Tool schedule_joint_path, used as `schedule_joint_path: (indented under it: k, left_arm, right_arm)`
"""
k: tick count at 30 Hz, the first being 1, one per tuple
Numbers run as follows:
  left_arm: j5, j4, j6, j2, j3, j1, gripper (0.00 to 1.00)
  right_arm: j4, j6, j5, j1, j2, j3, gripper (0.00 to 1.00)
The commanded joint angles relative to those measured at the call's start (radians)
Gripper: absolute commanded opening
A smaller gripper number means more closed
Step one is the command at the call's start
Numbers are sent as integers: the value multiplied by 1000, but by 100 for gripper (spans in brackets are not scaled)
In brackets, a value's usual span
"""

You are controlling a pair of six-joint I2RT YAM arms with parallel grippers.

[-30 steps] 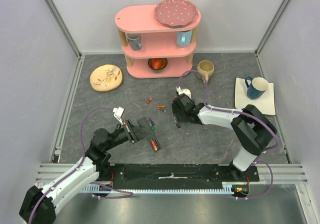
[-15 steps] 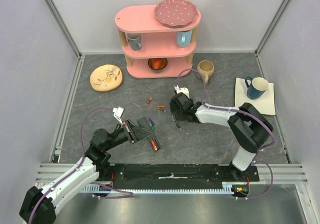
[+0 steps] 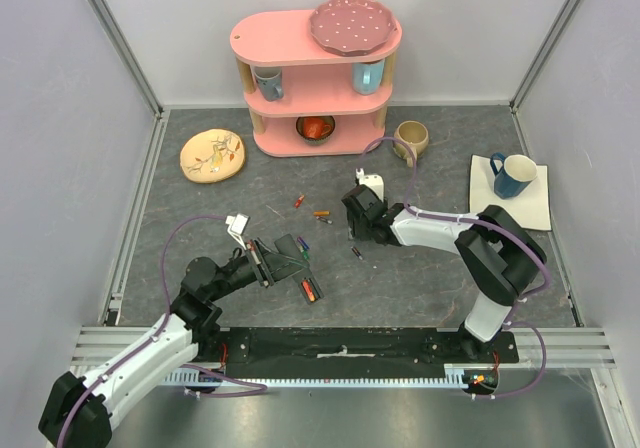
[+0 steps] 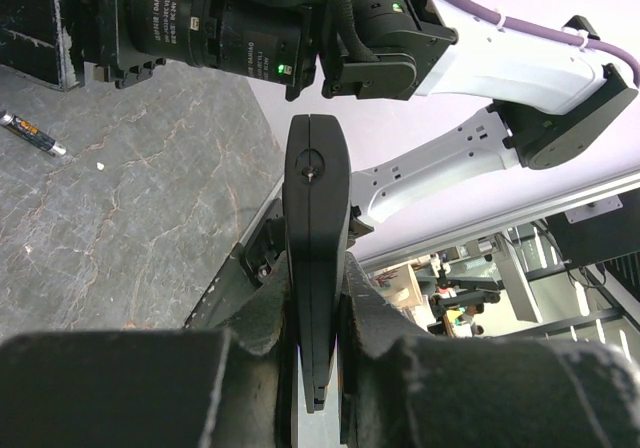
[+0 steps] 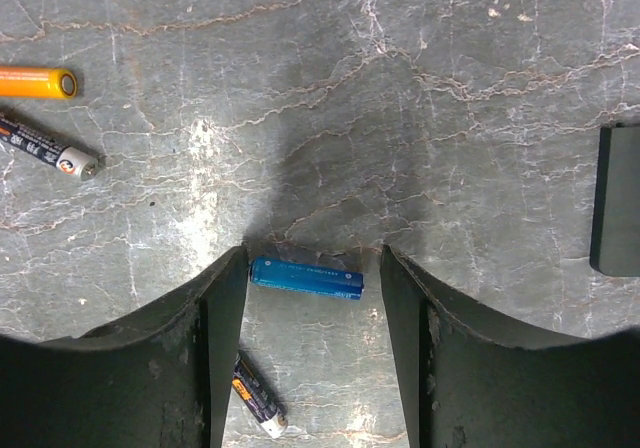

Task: Load the batteries into the remote control

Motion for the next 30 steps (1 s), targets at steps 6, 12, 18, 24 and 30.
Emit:
schedule_joint_path:
  k: [6,12,18,24,30]
  left_arm:
    - [5,39,27,-42,-20,0,2]
    - [11,40,20,-57,-23,0,2]
    - [10,32,20,-68,-24,0,2]
    - [8,40,20,-63,-21,0,2]
    - [21,54,22,-53,-8,0,2]
  right_arm:
    - [-76,86,11,27,39,-17,56]
    - [-83,115,16,33,36,-22,45]
    - [-84,222,54,32,-54,-54,24]
    - [-81,507,96,-9,-200,-117,13]
    - [-83,707,145,-37,-196,-115,11]
